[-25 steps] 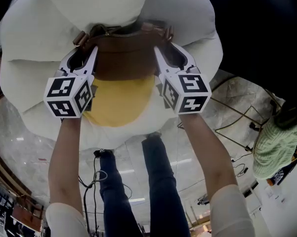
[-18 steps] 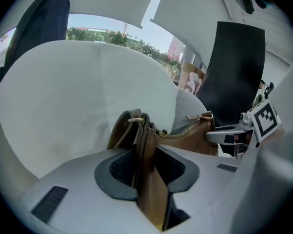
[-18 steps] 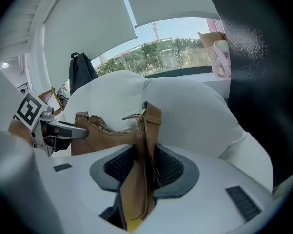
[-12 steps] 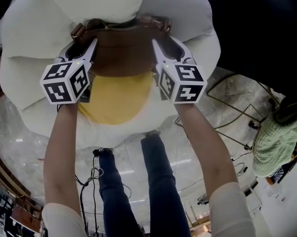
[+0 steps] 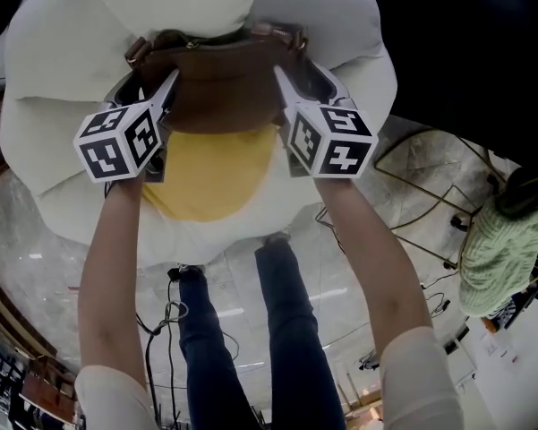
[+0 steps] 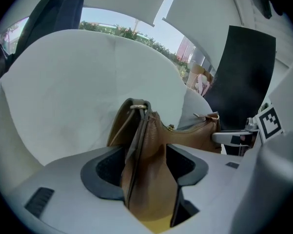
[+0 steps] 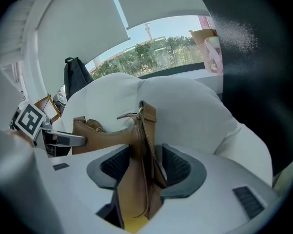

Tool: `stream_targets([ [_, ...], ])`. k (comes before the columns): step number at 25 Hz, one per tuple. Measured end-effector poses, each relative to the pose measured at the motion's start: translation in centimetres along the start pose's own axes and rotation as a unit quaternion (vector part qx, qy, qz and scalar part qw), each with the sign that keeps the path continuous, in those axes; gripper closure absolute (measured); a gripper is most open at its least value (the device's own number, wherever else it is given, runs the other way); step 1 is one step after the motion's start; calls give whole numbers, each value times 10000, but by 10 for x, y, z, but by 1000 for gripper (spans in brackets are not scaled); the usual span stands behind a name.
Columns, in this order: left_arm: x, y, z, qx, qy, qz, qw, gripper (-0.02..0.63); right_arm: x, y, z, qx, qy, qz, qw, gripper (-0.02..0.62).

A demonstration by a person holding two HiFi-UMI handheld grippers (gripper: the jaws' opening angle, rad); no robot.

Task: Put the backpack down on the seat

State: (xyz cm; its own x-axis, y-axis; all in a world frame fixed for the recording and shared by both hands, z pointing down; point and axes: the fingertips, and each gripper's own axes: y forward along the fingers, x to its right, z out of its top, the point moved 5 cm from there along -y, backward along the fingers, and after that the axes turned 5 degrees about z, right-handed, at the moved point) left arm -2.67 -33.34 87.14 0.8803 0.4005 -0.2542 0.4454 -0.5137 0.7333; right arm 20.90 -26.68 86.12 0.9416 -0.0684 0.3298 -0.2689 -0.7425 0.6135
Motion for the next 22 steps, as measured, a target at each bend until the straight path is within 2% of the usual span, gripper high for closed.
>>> stream_targets([
  [4, -7, -15, -8, 57, 65, 126, 9999, 348, 0, -13, -6, -14, -22, -36, 10000, 390],
  [14, 2, -52, -10, 185, 109, 39, 9998, 359, -15, -41, -5, 4, -73, -113, 9999, 390],
  [15, 3, -54, -9, 187, 129, 40, 9997, 391, -16, -44, -5, 2, -88, -147, 9999, 390],
  [17, 6, -61, -8, 226, 191, 73, 9995, 495, -19, -50, -3, -1, -168, -217, 9996, 394],
  [18, 8, -65, -8, 252, 216, 80, 9994, 524, -21, -54, -2, 4, -237, -257, 9994, 415],
  [20, 12, -72, -8, 276, 230, 28, 9993, 544, -27, -62, 0, 39, -371, -312, 9988, 519],
  [22, 17, -80, -8, 277, 232, -75, 9993, 556, -35, -70, 2, 99, -431, -270, 9987, 543],
])
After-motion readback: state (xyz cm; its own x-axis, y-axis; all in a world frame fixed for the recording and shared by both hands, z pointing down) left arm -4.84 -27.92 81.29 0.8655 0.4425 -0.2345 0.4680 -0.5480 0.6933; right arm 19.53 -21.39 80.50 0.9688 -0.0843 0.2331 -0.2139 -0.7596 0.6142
